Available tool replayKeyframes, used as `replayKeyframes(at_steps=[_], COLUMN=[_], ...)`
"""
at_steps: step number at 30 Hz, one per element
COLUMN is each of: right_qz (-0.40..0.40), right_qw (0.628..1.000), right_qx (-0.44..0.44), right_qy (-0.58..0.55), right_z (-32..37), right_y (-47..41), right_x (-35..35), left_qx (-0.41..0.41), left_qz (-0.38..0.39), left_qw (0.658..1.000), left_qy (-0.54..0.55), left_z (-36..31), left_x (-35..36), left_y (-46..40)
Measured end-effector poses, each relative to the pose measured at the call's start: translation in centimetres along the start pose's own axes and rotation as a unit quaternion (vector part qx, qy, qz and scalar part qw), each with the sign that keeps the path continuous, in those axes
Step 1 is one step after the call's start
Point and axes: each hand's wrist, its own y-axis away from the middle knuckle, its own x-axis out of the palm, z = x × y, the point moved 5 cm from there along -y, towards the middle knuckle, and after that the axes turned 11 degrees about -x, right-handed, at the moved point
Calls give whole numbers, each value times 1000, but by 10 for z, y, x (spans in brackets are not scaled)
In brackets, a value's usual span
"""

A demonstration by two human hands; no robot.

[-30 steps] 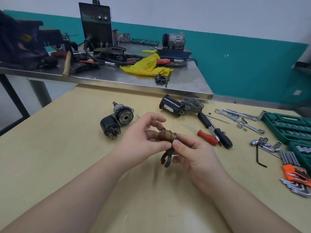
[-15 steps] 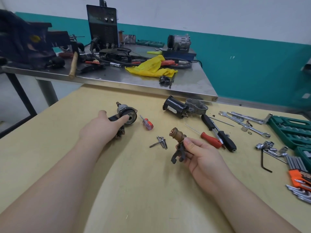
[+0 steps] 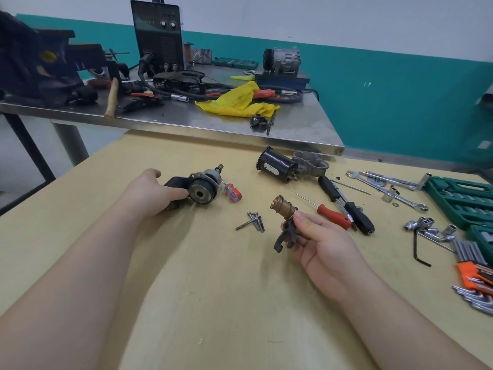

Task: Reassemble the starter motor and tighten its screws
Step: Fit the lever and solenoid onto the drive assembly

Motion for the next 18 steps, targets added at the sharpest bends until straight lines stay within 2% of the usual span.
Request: replayKeyframes(at_steps=[3,4,12,15,18], right_qz=[-2,-3,-22,-24,-26], right_qw=[1000,1000,999,999,999], right_qx=[3,5,19,20,22], right_qy=[-6,-7,-14,-13,-16], right_z=[2,2,3,4,4], right_y=[1,1,0,0,0], right_x=[0,0,-2,-2,-3], left_qx=[2,4,20,33,27], left_qz=[-25,-31,-18,-17,10], left_qw=[989,987,999,993,973], left_qy=[-146,-158,38,108,227], left_z=[0,0,-1,-1,2], left_x=[4,5,8,4,8], left_y=[5,6,15,17,18])
